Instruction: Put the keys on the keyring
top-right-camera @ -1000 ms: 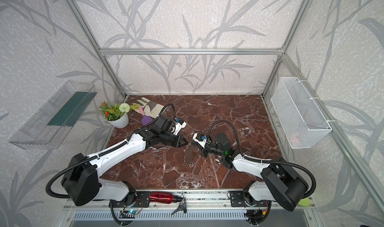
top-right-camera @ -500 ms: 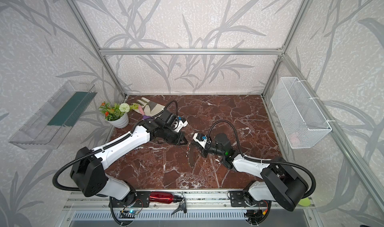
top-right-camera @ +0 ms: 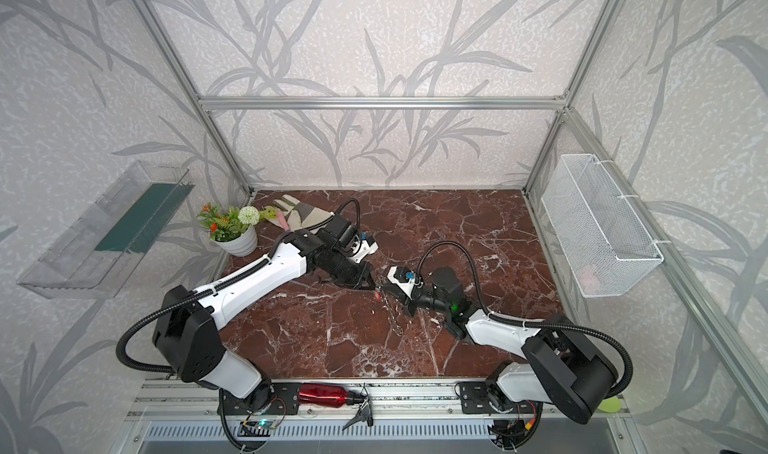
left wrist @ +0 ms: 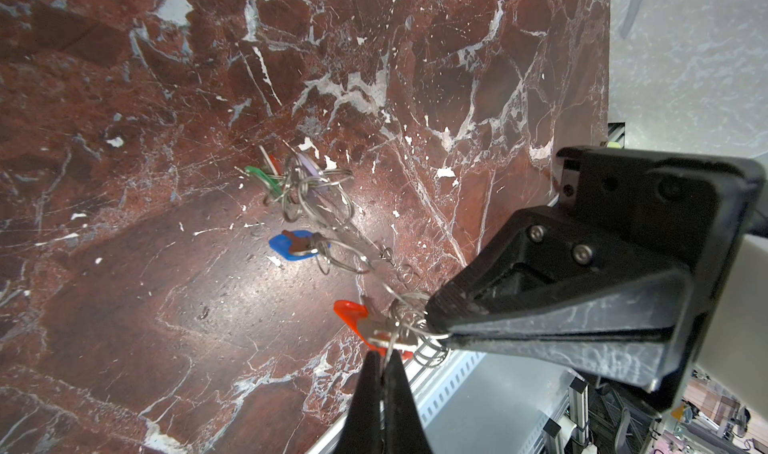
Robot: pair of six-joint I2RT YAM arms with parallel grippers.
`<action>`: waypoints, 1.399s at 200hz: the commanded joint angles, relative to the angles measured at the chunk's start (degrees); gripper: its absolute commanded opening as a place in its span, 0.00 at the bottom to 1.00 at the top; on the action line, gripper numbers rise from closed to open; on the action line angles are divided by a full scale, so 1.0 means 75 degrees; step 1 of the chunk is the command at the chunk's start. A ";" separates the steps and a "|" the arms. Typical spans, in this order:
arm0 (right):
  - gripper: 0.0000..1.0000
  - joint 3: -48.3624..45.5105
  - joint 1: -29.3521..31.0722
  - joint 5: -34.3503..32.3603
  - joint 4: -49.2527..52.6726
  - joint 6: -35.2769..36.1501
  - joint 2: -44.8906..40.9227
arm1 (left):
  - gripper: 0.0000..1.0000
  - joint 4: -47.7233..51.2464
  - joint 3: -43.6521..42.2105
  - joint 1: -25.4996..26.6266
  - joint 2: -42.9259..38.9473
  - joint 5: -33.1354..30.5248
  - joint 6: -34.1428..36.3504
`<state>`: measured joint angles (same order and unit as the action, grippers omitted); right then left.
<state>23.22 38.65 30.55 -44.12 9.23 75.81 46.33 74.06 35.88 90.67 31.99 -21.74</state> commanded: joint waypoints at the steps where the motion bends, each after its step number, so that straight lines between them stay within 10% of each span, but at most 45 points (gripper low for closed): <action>1: 0.00 -0.0013 0.0038 0.0627 -0.1165 -0.0095 -0.0346 | 0.00 0.0096 0.0074 0.0032 0.0273 -0.0671 -0.0172; 280: 0.00 0.0104 -0.0185 0.0432 -0.1812 -0.1260 -0.0629 | 0.00 -0.3311 -0.2317 -0.0912 -0.0794 0.1149 -0.1813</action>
<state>21.41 37.12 30.61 -48.21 3.14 75.59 24.36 59.09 31.77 86.30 43.66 -35.18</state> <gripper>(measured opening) 0.048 0.048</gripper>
